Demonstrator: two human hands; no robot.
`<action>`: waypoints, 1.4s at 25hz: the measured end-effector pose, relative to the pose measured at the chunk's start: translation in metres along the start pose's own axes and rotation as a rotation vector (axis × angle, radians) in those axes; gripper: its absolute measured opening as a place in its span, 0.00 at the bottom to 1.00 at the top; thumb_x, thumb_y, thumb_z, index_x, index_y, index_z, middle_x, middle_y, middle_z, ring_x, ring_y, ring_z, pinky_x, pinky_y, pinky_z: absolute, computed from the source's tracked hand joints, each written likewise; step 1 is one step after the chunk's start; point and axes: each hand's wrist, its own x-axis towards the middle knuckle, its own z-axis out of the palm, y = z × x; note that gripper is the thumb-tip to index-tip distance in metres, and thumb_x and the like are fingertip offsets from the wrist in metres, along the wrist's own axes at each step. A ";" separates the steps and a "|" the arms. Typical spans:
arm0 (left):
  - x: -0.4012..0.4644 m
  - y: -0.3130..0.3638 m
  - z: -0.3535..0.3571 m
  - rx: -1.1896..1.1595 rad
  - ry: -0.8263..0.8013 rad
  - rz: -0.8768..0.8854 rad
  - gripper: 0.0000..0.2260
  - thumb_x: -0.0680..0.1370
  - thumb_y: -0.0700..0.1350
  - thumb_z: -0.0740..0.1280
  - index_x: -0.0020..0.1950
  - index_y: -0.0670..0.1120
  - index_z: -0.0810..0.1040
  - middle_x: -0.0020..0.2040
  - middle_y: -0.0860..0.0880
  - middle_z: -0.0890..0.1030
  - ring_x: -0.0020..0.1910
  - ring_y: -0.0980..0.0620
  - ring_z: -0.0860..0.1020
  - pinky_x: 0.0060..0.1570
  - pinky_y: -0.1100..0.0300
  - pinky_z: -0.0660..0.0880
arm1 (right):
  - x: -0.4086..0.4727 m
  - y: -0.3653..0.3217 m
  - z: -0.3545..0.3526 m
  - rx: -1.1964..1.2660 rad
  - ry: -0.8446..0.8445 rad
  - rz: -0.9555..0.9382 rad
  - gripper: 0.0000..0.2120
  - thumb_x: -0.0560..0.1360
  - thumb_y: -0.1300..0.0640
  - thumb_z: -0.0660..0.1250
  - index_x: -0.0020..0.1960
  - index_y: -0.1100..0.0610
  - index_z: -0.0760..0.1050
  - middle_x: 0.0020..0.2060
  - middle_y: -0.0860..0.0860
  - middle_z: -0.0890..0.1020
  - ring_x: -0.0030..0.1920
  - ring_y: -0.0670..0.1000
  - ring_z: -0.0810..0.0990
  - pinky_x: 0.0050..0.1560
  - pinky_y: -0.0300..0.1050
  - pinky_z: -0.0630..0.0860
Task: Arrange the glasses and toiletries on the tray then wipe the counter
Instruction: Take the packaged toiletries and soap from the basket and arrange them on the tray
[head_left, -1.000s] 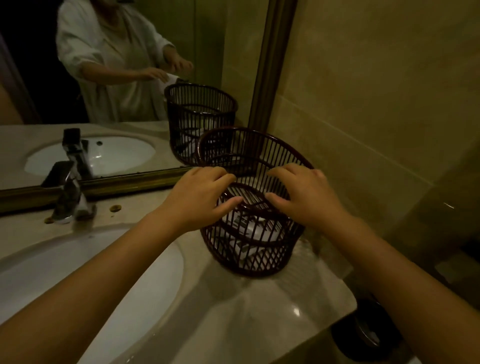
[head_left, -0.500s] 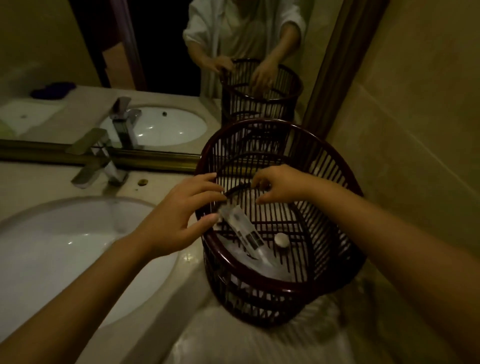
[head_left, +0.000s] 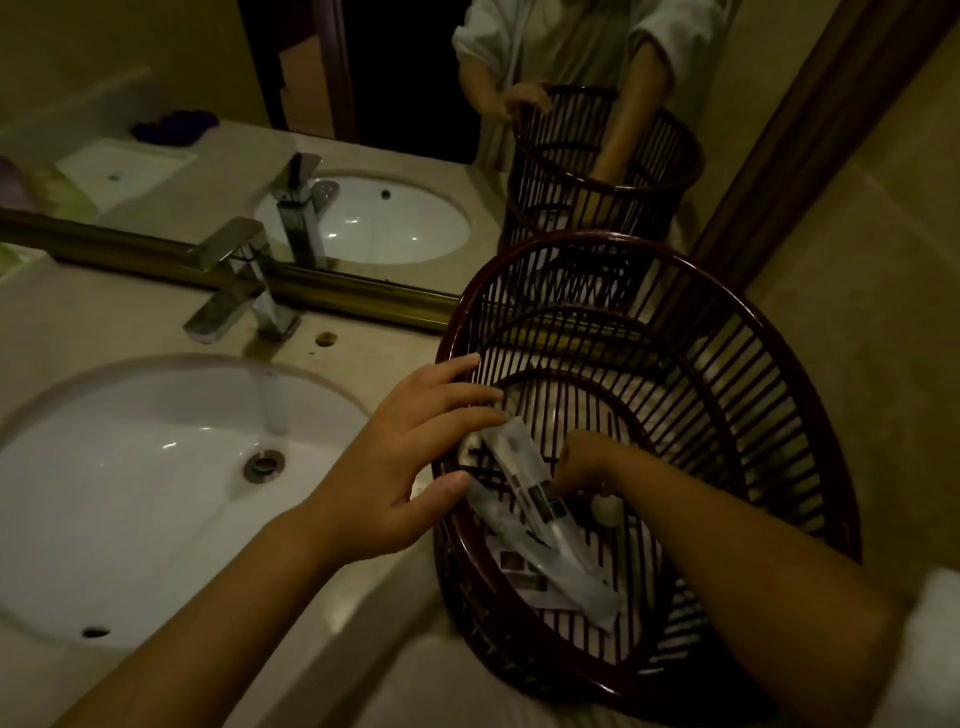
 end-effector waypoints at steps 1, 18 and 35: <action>0.000 0.000 0.001 -0.008 0.010 0.005 0.26 0.78 0.61 0.48 0.63 0.47 0.73 0.65 0.51 0.73 0.74 0.51 0.59 0.71 0.55 0.59 | 0.003 0.000 0.008 0.003 0.017 0.007 0.17 0.66 0.53 0.75 0.48 0.61 0.73 0.40 0.53 0.78 0.37 0.50 0.77 0.29 0.40 0.73; 0.001 0.010 -0.003 -0.104 -0.001 -0.063 0.22 0.77 0.58 0.55 0.64 0.48 0.74 0.67 0.51 0.73 0.75 0.53 0.57 0.72 0.59 0.57 | -0.031 -0.028 -0.027 0.084 0.130 -0.110 0.05 0.71 0.60 0.70 0.45 0.59 0.77 0.41 0.54 0.78 0.44 0.52 0.78 0.41 0.43 0.76; 0.031 0.028 -0.047 -0.874 0.422 -0.675 0.03 0.69 0.44 0.69 0.40 0.51 0.82 0.38 0.52 0.85 0.41 0.54 0.84 0.37 0.64 0.78 | -0.182 -0.107 -0.070 0.702 0.306 -0.817 0.07 0.68 0.61 0.72 0.44 0.59 0.77 0.36 0.52 0.83 0.35 0.47 0.84 0.33 0.36 0.80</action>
